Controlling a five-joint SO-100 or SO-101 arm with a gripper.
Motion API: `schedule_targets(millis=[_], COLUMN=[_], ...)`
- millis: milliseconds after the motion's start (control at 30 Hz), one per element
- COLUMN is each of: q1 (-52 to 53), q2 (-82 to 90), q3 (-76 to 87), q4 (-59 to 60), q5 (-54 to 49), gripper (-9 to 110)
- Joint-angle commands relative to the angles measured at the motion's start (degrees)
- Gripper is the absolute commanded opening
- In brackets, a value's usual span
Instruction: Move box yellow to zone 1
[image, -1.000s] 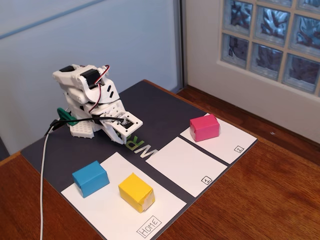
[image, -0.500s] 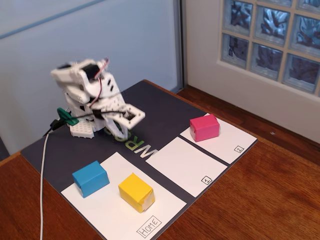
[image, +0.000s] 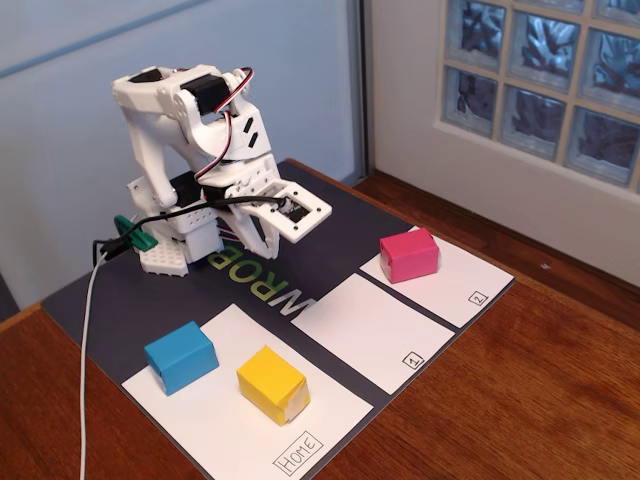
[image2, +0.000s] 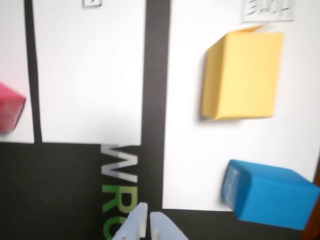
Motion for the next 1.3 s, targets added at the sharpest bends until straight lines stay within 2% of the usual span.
schedule_targets(millis=[0,367,500,667,833,1033,1167,1267], q1=[1.9,7.6,9.1,10.3,10.5,9.5,8.4,7.6], q2=[-6.7,-40.1,-47.5,-62.8,-65.0,-65.0,-62.5,-59.6], q3=[-11.1,-48.1,-57.0,-80.7,-81.7,-81.5,-78.4,-73.1], q4=[2.1,21.3,24.2,33.4,33.4,33.4,33.4,33.4], q5=[-2.2,-15.5,-18.9,-23.0,-22.9,-20.3,-20.3,-20.0], gripper=[-1,0,0,0,0,22,32,34])
